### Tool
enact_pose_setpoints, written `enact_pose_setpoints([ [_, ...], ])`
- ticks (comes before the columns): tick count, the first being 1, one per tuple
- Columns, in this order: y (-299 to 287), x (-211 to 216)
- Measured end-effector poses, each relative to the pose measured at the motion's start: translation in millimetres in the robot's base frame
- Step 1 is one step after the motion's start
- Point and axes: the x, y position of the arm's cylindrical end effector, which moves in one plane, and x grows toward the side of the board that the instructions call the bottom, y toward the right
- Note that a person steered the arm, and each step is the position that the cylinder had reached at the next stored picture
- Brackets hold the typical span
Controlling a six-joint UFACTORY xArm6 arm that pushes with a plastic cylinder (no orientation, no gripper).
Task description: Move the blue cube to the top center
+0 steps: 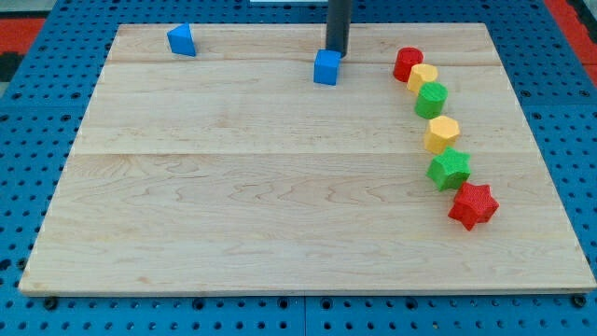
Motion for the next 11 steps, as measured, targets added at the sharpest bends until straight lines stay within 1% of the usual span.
enact_pose_setpoints([
  [1, 22, 33],
  [2, 0, 63],
  [3, -3, 66],
  [4, -10, 102],
  [5, -32, 91],
  [7, -38, 20],
  [8, -44, 22],
  [9, -92, 27],
  [10, -114, 3],
  [11, -71, -4],
])
